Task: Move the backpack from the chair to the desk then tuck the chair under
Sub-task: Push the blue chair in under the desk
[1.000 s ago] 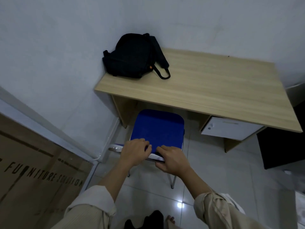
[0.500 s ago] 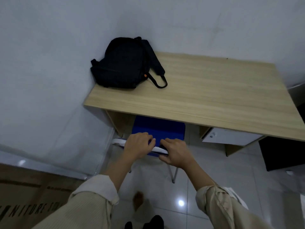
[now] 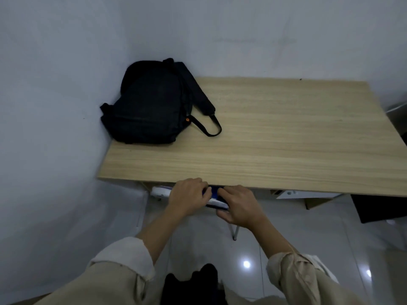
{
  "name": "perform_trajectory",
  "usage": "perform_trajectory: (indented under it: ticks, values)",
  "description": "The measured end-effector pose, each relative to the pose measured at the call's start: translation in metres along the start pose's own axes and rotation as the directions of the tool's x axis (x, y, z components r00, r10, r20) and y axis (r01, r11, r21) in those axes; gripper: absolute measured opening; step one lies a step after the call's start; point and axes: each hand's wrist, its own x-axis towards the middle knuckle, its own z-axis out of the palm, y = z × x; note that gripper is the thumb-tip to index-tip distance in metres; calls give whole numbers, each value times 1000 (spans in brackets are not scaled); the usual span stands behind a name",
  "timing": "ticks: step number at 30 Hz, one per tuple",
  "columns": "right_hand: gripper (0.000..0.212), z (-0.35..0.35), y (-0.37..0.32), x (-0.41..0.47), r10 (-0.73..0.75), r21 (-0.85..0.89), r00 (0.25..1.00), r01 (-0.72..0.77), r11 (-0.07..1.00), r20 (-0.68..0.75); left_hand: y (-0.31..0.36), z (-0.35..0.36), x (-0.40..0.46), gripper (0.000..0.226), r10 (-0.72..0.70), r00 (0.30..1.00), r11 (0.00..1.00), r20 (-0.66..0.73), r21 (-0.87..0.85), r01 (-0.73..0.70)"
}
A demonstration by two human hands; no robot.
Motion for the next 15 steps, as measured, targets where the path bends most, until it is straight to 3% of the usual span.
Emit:
perform_trajectory:
  ticks: [15]
  values:
    - [29,-16,39,-12,-22,-91,998,27,995,56,37,15,13,46,-14,999,996,-35,-88,11]
